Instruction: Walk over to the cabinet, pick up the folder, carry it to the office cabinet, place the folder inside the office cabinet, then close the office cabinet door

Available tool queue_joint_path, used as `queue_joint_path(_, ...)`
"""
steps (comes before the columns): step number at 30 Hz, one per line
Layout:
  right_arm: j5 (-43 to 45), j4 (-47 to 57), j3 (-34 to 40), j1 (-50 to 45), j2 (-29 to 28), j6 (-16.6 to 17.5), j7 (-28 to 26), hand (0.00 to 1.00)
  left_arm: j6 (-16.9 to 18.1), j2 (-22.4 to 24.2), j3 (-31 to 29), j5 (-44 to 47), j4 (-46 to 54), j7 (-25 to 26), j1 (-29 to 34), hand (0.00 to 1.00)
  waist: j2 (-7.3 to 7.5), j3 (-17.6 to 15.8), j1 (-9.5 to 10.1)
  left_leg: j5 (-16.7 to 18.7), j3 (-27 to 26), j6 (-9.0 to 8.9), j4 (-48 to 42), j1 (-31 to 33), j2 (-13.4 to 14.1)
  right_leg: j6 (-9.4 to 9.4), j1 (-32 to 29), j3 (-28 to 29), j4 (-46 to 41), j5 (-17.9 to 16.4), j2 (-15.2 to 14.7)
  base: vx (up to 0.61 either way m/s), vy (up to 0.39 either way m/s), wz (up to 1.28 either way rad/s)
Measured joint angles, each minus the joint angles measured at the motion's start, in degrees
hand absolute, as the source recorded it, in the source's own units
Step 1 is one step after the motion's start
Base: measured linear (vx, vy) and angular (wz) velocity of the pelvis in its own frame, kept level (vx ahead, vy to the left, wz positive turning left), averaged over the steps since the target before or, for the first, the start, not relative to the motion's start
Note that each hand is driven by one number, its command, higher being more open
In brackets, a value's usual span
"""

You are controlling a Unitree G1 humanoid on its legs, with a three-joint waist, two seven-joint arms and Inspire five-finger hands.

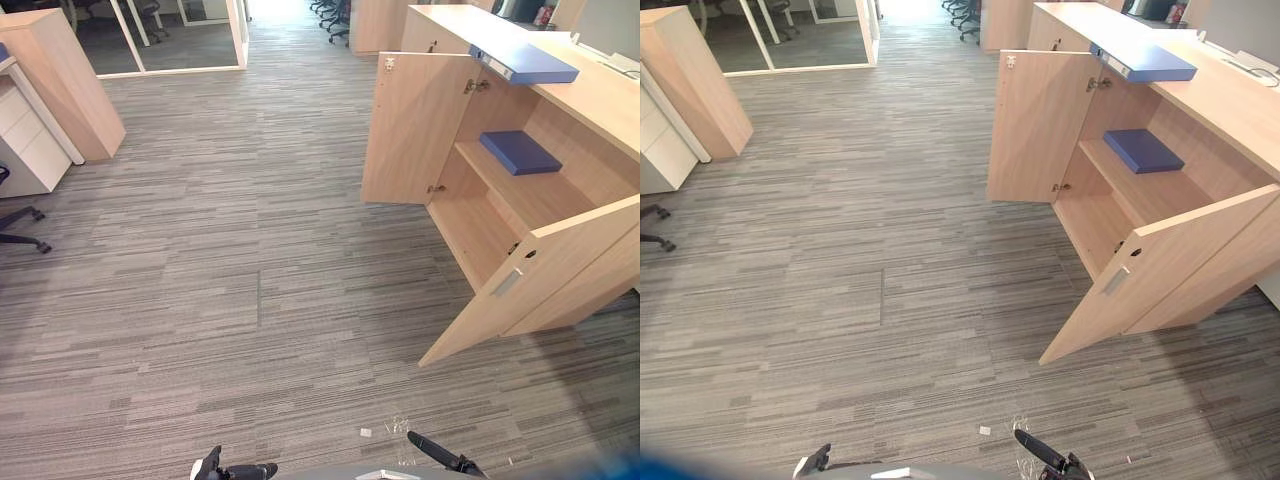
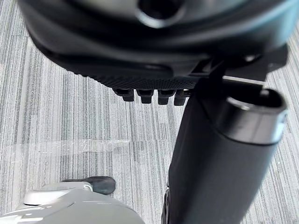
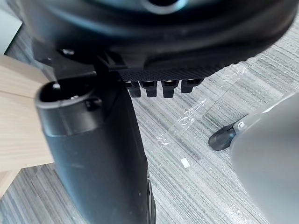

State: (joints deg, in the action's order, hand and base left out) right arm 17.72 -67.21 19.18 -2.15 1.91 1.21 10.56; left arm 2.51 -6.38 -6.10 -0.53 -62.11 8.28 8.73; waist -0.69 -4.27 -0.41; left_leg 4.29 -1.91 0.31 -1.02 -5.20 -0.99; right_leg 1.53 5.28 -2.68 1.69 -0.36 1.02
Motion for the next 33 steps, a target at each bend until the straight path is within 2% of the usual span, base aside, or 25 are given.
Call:
queue_joint_path(7, -0.01, -0.07, 2.64, 0.80, -0.50, 0.03, 0.04, 1.00, -0.01, 0.59, -2.09, -0.99, 0.01, 0.32, -0.21, 1.00, 0.00, -1.56, -0.02, -0.51, -0.16, -0.85, 0.94, -2.13, 0.10, 0.44, 1.77, -0.10, -0.02, -0.06, 0.02, -0.02, -0.010, -0.01)
queue_joint_path(10, 0.03, -0.04, 3.52, 0.50, -1.01, 0.17, 0.33, 1.00, 0.08, 1.08, -3.81, -1.26, 0.04, 2.21, -0.04, 1.00, 0.19, -2.08, 0.04, -0.39, -0.16, -1.00, 0.12, -1.82, 0.16, 0.33, 1.93, -0.15, -0.18, -0.11, 0.04, -0.06, -0.022, 0.01)
queue_joint_path(11, 0.14, 0.01, 5.01, 0.67, -1.54, 0.37, 0.55, 1.00, 0.34, 1.33, -5.19, -1.11, 0.17, 3.04, -0.04, 1.00, 0.55, -2.75, 0.05, 0.82, -0.11, -1.53, -2.61, -0.31, 0.22, -0.01, 1.72, -0.35, -0.54, -0.31, -0.02, -0.08, -0.027, 0.09)
queue_joint_path(12, 0.19, 0.01, 6.60, 0.73, -1.81, 0.45, 0.86, 1.00, 0.70, 1.82, -6.91, -0.08, 0.38, 3.59, -0.01, 1.00, 0.63, -3.60, 0.18, 2.91, -0.06, -1.13, -6.92, 1.66, 0.67, -0.60, 1.61, -0.64, -1.12, -0.54, 0.29, -0.09, -0.027, 0.09)
queue_joint_path(13, 0.25, 0.01, 7.09, 0.70, -1.84, 0.48, 1.03, 1.00, 0.70, 2.10, -7.82, 0.57, 0.69, 3.80, 0.02, 1.00, 0.51, -4.12, 0.29, 4.12, -0.04, -1.16, -9.30, 2.64, 1.03, -0.77, 1.63, -0.73, -1.52, -0.67, 0.60, -0.09, -0.019, 0.05)
queue_joint_path(15, 0.61, 0.91, 7.43, 0.31, -1.70, 0.74, 1.54, 1.00, 0.70, 3.38, -9.59, 1.37, 2.74, 4.47, 1.24, 1.00, -0.42, -5.50, 0.66, 9.39, -0.52, -1.86, -20.27, 6.93, 3.53, -2.30, 1.70, -1.23, -3.00, -1.75, 2.35, -0.08, -0.007, 0.05)
queue_joint_path(16, 0.67, 1.66, 7.39, 0.11, -1.80, 0.83, 1.61, 1.00, 0.69, 3.76, -10.12, 1.36, 3.46, 4.45, 1.53, 1.00, -0.69, -5.65, 0.58, 10.34, -0.99, -2.25, -23.54, 8.26, 4.42, -2.88, 1.79, -1.45, -3.04, -2.12, 2.88, -0.08, 0.008, 0.16)
queue_joint_path(17, 0.80, 2.30, 6.55, -0.04, -1.80, 1.22, 1.74, 1.00, 0.74, 4.55, -11.59, 1.37, 5.28, 4.76, 1.83, 1.00, -0.78, -5.99, 0.68, 10.86, -2.92, -2.50, -31.53, 12.05, 6.00, -3.60, 1.94, -2.24, -3.00, -2.61, 3.36, -0.07, 0.017, 0.16)
queue_joint_path(18, 0.76, 2.32, 6.36, -0.08, -1.74, 1.48, 1.78, 1.00, 0.91, 5.07, -12.68, 1.35, 7.32, 5.25, 2.07, 1.00, -0.81, -6.52, 1.09, 10.14, -4.00, -2.03, -39.04, 15.81, 7.25, -4.15, 2.43, -2.35, -3.29, -2.79, 3.50, -0.04, 0.025, 0.10)
queue_joint_path(19, 0.76, 2.26, 6.37, -0.16, -1.58, 1.44, 1.90, 1.00, 1.21, 5.59, -12.80, 1.23, 8.79, 5.49, 2.25, 1.00, -0.84, -7.10, 1.93, 10.16, -4.37, -0.38, -45.38, 18.53, 8.65, -4.46, 3.12, -2.31, -3.65, -3.10, 3.53, 0.02, 0.041, -0.02)
queue_joint_path(20, 0.63, 2.13, 6.36, -0.15, -1.49, 1.21, 2.27, 1.00, 1.48, 5.78, -12.69, 1.04, 9.98, 5.61, 2.42, 1.00, -1.05, -7.51, 2.68, 10.86, -4.22, -0.37, -49.28, 20.58, 9.89, -4.32, 3.54, -2.10, -4.26, -3.77, 3.26, 0.07, 0.062, -0.01)
queue_joint_path(21, 0.46, 1.65, 6.44, 0.04, -1.48, 0.66, 2.41, 1.00, 1.73, 5.57, -11.73, -0.61, 11.00, 5.63, 2.73, 1.00, -0.70, -7.58, 2.98, 11.57, -3.38, -1.35, -49.73, 22.40, 10.45, -4.04, 3.97, -2.03, -4.91, -4.40, 2.08, 0.11, 0.110, -0.02)
queue_joint_path(23, 0.37, 0.83, 6.82, 0.86, -1.18, -0.20, 2.16, 1.00, 2.51, 4.39, -8.70, -3.12, 11.28, 5.51, 2.92, 1.00, -0.19, -7.44, 3.13, 11.52, -2.32, -2.58, -43.29, 23.90, 10.47, -2.36, 3.67, -1.51, -6.11, -5.74, -0.42, 0.14, 0.166, -0.06)
queue_joint_path(24, 0.36, 0.05, 6.97, 1.37, -0.67, -0.32, 1.96, 1.00, 2.52, 4.18, -7.60, -4.36, 11.28, 5.40, 2.85, 1.00, -0.58, -7.50, 3.04, 10.69, -1.51, -3.75, -36.51, 24.11, 10.38, -0.84, 3.55, -1.03, -6.68, -6.73, -2.28, 0.22, 0.279, -0.12)
queue_joint_path(26, 0.37, 0.00, 6.90, 1.38, 0.04, -0.69, 1.85, 1.00, 2.22, 4.35, -6.68, -5.22, 11.11, 5.21, 2.69, 1.00, -1.53, -7.68, 2.86, 7.60, -0.05, -5.34, -24.57, 23.83, 10.55, 1.72, 3.74, -0.25, -6.82, -8.27, -5.06, 0.27, 0.352, -0.15)
queue_joint_path(27, 0.42, -0.05, 6.82, 1.37, 0.23, -0.73, 1.97, 1.00, 2.07, 4.47, -6.08, -5.26, 10.59, 5.18, 2.98, 1.00, -1.60, -7.76, 2.83, 0.91, -2.45, -6.82, -20.17, 22.68, 10.38, 3.72, 4.04, 0.44, -6.69, -9.63, -7.34, 0.43, 0.486, -0.25)
queue_joint_path(28, 0.38, -0.12, 6.25, 1.63, 0.37, -0.95, 1.88, 1.00, 1.95, 3.95, -6.04, -5.27, 9.78, 5.34, 2.65, 1.00, -1.22, -7.94, 3.19, -1.21, -5.84, -5.75, -19.67, 21.63, 8.95, 4.12, 4.84, 1.22, -6.62, -9.98, -9.31, 0.45, 0.459, -0.18)
queue_joint_path(29, 0.37, -0.14, 6.05, 1.72, 0.52, -1.11, 1.47, 1.00, 1.95, 3.86, -5.93, -5.28, 9.21, 5.49, 2.38, 1.00, -1.37, -8.09, 3.02, -0.27, -6.51, -4.49, -20.99, 21.91, 8.87, 4.09, 4.84, 1.27, -8.20, -10.01, -9.20, 0.50, 0.394, -0.28)
queue_joint_path(30, 0.27, -0.25, 6.28, 1.82, 0.57, -1.08, 1.41, 1.00, 1.92, 3.86, -5.76, -5.21, 8.28, 5.92, 2.28, 1.00, -1.45, -8.07, 3.53, 3.00, -7.67, -3.49, -24.08, 21.96, 8.82, 2.87, 5.01, 1.47, -10.83, -10.43, -8.99, 0.34, 0.210, -0.27)
queue_joint_path(31, 0.23, -0.61, 6.72, 2.08, 0.51, -0.99, 1.46, 1.00, 1.91, 3.87, -5.84, -5.16, 7.77, 6.21, 2.42, 1.00, -1.51, -7.99, 3.80, 4.35, -8.49, -2.96, -25.66, 21.80, 8.88, 2.77, 5.43, 1.41, -10.96, -10.41, -9.09, 0.42, 0.282, -0.53)
queue_joint_path(32, 0.01, -1.56, 7.13, 2.74, 0.39, -0.85, 1.53, 1.00, 1.81, 3.75, -6.32, -4.93, 6.52, 6.52, 2.72, 1.00, -1.20, -7.50, 3.83, 7.25, -10.24, -1.51, -28.18, 21.10, 8.59, 3.57, 6.72, 1.86, -9.93, -9.41, -10.45, 0.38, 0.295, -0.63)
queue_joint_path(33, -1.69, -2.76, 7.26, 2.77, -0.05, -0.97, 1.51, 1.00, 1.44, 3.17, -6.69, -4.14, 5.22, 6.55, 3.24, 1.00, 0.04, -5.73, 3.77, 8.21, -12.56, -0.02, -27.81, 19.49, 6.99, 4.30, 6.87, 2.80, -9.62, -8.93, -12.80, 0.37, 0.293, -0.61)
